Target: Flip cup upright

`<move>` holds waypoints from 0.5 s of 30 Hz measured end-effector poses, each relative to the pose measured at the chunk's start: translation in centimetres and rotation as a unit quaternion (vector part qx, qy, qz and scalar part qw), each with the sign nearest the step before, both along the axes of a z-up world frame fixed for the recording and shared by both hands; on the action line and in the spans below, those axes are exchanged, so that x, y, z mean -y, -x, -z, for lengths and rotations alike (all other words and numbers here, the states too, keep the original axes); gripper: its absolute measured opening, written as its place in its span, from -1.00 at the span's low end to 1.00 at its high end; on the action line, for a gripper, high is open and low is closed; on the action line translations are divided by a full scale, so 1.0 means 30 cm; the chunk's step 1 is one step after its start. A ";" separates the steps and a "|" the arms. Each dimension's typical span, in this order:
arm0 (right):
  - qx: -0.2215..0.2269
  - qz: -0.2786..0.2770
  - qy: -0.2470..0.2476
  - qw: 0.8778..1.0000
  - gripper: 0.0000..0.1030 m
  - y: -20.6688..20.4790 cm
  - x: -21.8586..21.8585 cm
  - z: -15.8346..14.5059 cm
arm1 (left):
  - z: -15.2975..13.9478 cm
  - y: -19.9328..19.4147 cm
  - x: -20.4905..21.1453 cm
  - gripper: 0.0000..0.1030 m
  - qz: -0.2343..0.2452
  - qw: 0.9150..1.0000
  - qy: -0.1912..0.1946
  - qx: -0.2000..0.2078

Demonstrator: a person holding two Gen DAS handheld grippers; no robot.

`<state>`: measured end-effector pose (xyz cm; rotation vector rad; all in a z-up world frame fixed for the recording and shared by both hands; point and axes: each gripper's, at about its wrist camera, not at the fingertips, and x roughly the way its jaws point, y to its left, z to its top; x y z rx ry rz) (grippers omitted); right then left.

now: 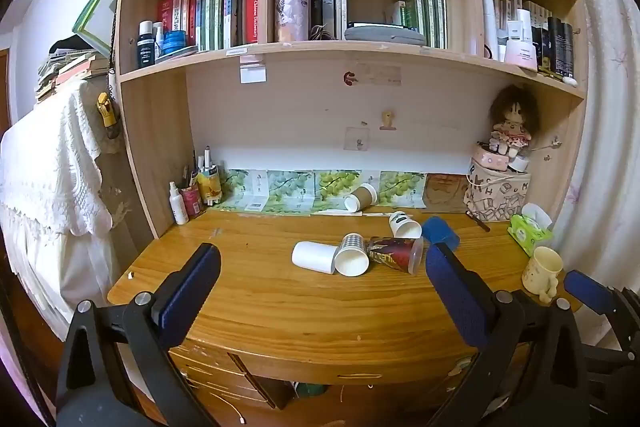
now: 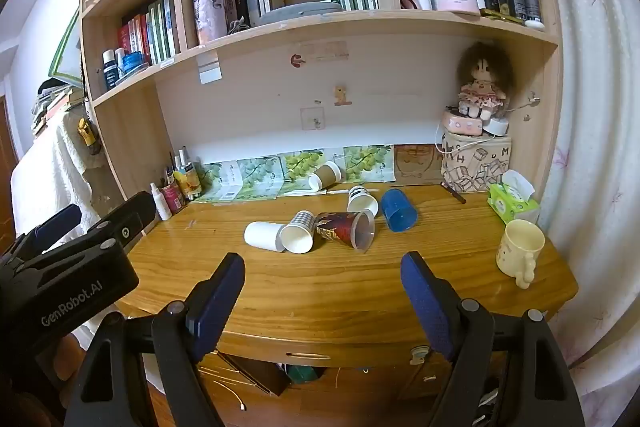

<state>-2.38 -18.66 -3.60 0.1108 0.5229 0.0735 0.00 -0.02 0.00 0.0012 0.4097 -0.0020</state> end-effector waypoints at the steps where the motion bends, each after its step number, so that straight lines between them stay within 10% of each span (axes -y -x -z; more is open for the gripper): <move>1: 0.001 -0.001 -0.003 1.000 0.57 0.000 0.001 0.000 | 0.000 0.000 0.000 0.99 0.001 1.000 0.001 0.000; 15: 0.001 -0.001 -0.002 1.000 0.57 0.004 -0.001 -0.002 | -0.022 0.013 0.023 0.99 0.003 1.000 0.004 0.004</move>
